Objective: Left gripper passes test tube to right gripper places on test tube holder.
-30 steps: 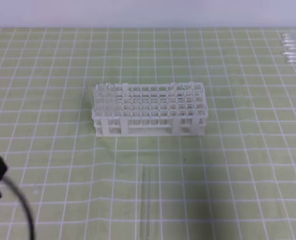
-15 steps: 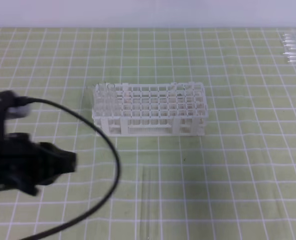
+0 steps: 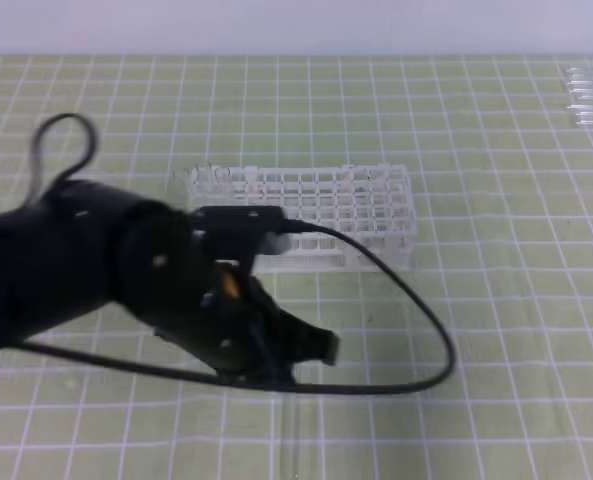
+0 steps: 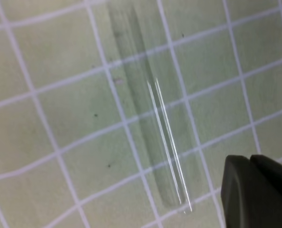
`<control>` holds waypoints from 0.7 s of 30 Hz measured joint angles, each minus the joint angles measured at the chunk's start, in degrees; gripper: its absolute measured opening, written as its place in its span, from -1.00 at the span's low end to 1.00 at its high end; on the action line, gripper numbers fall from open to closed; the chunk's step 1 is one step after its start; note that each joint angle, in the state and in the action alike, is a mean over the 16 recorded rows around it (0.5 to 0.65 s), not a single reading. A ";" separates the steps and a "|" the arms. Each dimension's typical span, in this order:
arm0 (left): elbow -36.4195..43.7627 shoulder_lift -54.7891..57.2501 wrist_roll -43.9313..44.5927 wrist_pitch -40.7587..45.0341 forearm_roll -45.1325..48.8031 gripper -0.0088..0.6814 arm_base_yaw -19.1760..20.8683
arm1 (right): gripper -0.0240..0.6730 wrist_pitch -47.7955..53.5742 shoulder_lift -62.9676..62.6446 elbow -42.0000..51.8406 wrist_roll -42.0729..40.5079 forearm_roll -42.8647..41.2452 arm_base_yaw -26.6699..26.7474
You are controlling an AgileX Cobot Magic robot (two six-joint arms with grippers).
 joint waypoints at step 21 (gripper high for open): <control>-8.59 10.92 -6.59 4.95 8.34 -0.33 -6.46 | -0.98 -0.20 0.00 0.00 -2.19 0.32 0.00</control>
